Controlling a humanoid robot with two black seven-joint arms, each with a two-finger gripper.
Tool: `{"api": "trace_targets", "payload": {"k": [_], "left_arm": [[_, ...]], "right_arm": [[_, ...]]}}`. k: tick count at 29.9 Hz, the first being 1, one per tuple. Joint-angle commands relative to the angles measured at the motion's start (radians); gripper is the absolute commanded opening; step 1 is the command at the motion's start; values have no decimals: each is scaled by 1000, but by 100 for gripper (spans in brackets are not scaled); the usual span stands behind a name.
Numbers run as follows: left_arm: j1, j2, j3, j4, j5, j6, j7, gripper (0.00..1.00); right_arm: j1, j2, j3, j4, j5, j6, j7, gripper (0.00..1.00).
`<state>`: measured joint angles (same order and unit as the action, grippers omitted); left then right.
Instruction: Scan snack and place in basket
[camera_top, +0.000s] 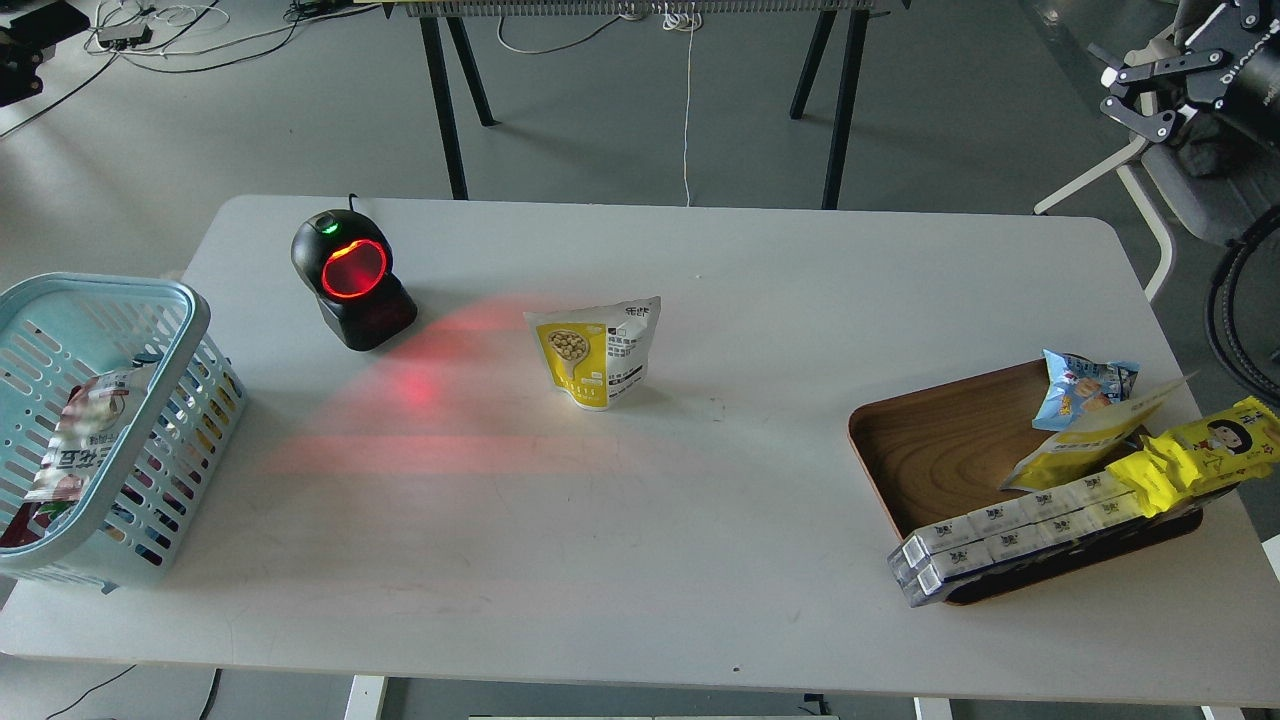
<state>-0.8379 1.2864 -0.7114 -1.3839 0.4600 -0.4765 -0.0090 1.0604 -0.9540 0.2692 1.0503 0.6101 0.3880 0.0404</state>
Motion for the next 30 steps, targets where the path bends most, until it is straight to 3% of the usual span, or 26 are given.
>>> {"api": "trace_targets", "payload": {"k": [1, 5, 12, 19, 27, 30], "left_arm": [[-49, -22, 3, -73, 162, -1, 1, 100], [-70, -149, 1, -115, 430, 7, 1, 100], [-64, -303, 15, -225, 908, 84, 3, 100], [-46, -442, 75, -264, 1374, 85, 3, 100], [-43, -556, 193, -264, 1722, 87, 3, 100], [-43, -601, 219, -253, 1722, 85, 3, 100]], "right_arm": [[-63, 3, 18, -41, 0, 52, 39, 97], [-94, 12, 18, -78, 0, 63, 72, 98], [-122, 40, 16, -113, -3, 55, 73, 98], [-134, 40, 13, -118, -4, 49, 73, 98], [-139, 67, 7, -177, -6, 49, 73, 98], [-140, 72, 10, -181, -6, 43, 72, 98]]}}
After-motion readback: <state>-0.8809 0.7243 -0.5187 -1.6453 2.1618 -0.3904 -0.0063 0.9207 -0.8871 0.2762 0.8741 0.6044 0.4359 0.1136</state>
